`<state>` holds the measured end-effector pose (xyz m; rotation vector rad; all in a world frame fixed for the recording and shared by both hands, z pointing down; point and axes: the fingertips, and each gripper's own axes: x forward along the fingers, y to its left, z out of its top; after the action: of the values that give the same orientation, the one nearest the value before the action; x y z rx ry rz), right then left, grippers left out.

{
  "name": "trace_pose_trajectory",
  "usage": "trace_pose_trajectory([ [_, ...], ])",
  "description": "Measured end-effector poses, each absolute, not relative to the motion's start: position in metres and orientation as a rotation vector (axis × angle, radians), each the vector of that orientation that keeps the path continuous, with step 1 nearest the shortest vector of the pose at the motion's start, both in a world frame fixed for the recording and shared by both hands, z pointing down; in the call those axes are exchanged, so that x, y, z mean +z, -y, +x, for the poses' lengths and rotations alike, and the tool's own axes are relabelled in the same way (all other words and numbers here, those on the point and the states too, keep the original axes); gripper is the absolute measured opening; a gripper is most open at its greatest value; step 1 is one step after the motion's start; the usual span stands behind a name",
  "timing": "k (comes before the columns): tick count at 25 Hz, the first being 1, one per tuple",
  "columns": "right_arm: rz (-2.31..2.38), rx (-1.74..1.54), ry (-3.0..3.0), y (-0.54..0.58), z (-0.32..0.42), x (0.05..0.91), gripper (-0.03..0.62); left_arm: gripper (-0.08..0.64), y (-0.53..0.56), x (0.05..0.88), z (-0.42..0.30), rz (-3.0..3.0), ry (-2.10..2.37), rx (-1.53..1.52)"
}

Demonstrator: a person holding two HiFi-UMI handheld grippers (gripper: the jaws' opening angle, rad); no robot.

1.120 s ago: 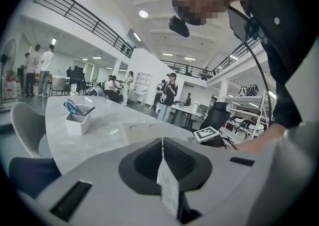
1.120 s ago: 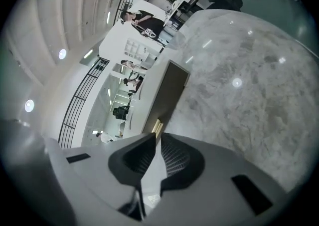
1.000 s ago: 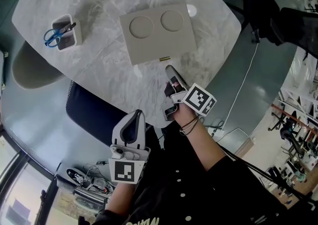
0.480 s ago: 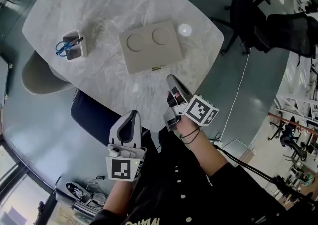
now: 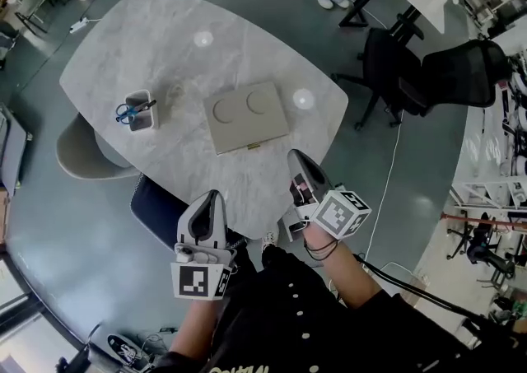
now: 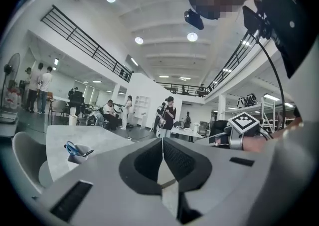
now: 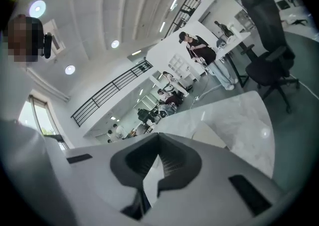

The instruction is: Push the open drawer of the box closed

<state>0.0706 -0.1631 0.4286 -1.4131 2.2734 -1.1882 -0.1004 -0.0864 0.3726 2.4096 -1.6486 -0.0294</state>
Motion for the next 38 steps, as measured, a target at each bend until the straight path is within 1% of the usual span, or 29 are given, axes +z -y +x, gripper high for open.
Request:
trace_pose_trajectory([
  [12,-1.470,-0.638,-2.472,0.132,0.088,0.315,-0.003,0.017,0.087,0.306,-0.088,2.491,1.628,-0.200],
  [22,-1.492,-0.268,-2.571,0.112,0.076,0.273,-0.003,0.017,0.076,0.255,-0.112,2.548,1.754,-0.204],
  [32,-1.461,-0.124,-2.624,0.102,0.062,0.264,-0.003,0.017,0.059,0.243,-0.134,2.552,1.851,-0.166],
  [38,-1.436,-0.097,-2.634,0.100,0.058,0.259,-0.003,0.017,0.057,0.245,-0.133,2.559,1.864,-0.160],
])
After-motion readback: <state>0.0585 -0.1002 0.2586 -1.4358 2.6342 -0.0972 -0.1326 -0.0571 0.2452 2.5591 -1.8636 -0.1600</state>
